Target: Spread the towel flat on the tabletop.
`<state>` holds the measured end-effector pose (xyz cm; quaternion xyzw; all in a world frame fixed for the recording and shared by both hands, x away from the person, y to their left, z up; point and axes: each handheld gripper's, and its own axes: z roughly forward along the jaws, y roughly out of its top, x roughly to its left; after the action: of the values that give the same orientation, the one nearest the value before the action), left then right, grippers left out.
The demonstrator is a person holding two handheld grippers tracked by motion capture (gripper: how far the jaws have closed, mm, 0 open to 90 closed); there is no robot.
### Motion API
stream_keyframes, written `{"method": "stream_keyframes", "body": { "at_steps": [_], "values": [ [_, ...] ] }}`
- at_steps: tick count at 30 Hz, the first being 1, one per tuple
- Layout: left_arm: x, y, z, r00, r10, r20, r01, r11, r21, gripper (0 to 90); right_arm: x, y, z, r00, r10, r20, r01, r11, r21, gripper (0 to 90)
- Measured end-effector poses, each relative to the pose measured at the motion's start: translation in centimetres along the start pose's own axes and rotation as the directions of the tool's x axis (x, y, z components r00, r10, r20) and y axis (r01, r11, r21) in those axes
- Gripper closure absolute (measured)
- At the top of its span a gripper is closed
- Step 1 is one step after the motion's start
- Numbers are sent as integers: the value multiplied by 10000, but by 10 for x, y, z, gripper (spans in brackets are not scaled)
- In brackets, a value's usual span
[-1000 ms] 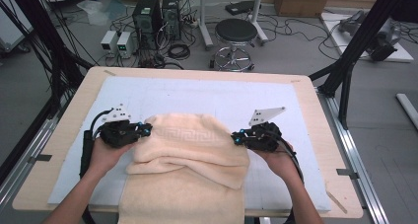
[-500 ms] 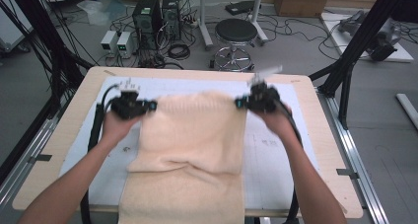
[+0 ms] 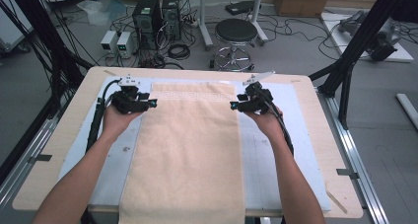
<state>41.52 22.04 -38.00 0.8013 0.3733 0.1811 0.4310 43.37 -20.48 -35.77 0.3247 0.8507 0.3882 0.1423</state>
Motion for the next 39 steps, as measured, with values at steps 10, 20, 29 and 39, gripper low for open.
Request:
{"method": "stream_keyframes", "body": {
  "at_steps": [10, 20, 29, 39],
  "values": [
    [-42, -54, -36, 9969, 429, 663, -411, 9987, -296, 457, 47, -48, -22, 9930, -788, -877, 780, 9969, -125, 471],
    [-63, -97, -59, 9896, 483, 1356, -505, 9986, 128, 437, 91, -89, -19, 9756, -1368, -1717, 1417, 9898, 160, 466],
    [-58, -115, -60, 9900, 469, 1330, -568, 9958, 721, 447, 100, -107, -4, 9684, -1470, -2017, 1651, 9833, 760, 466],
    [-56, -115, -61, 9906, 432, 1298, -520, 9965, 652, 428, 101, -110, -2, 9727, -1185, -1997, 1324, 9895, 576, 387]
  ]
}}
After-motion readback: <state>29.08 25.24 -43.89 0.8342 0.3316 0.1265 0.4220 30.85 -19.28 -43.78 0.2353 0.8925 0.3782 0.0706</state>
